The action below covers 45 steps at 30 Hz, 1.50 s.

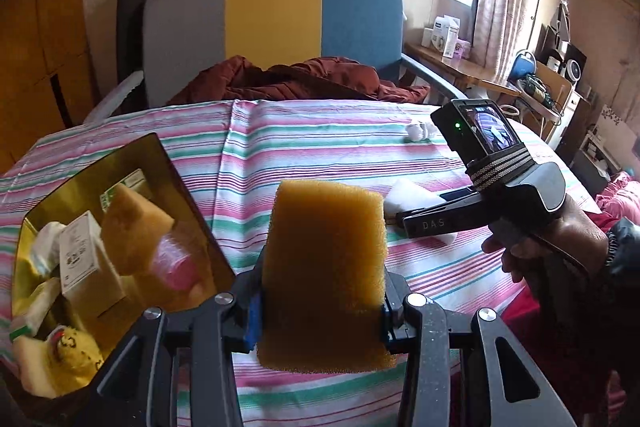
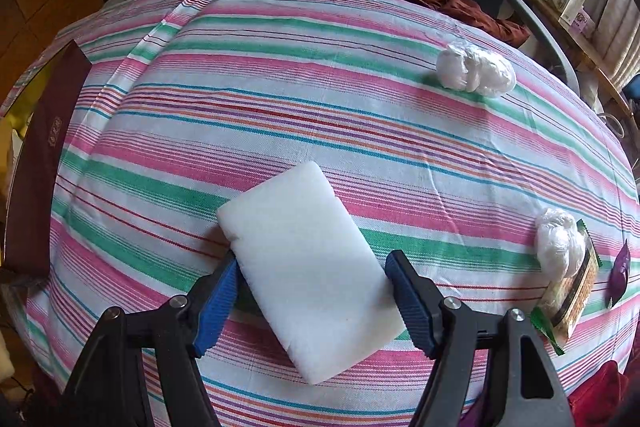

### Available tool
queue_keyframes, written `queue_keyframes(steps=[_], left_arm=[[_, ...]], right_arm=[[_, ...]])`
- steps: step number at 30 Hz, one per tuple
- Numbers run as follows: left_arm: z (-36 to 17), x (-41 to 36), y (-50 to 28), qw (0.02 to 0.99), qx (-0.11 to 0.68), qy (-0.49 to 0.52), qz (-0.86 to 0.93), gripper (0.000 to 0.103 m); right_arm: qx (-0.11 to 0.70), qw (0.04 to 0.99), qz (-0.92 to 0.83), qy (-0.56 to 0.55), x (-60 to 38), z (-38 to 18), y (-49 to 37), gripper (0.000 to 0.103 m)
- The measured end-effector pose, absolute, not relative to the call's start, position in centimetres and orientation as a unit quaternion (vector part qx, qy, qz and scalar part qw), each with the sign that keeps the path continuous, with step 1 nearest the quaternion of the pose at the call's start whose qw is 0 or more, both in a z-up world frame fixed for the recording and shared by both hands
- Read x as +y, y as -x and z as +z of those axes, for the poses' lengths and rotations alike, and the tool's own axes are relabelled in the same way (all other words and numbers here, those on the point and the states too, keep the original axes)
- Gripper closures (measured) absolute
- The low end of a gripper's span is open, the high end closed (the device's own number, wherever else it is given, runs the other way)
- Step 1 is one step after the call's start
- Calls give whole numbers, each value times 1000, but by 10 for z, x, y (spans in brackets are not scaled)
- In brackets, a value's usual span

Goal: Organize objects
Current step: 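Carry the sponge and white block to the gold tray and release both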

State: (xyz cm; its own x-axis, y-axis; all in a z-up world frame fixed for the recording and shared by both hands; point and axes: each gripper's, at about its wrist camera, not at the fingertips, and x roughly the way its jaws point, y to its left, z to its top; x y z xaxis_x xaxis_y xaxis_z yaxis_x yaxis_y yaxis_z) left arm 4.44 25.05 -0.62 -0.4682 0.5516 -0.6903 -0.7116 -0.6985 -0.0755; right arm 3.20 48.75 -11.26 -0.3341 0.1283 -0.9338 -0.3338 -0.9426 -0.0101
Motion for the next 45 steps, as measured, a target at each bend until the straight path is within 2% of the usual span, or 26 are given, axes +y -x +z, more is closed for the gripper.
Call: queue_keyframes(steps=[16,30,45], left_arm=[[0,212,-42,351,89,354,863,59],[9,112,-5,266,10,357,895,59],[8,16,46,179,-91,376,905,59]], right_arm=[[88,153,820,544,496,-110,-30,33],[112,156,818,541,483,-96,-28,33],[125,-8,879,459,343,0,15,33]])
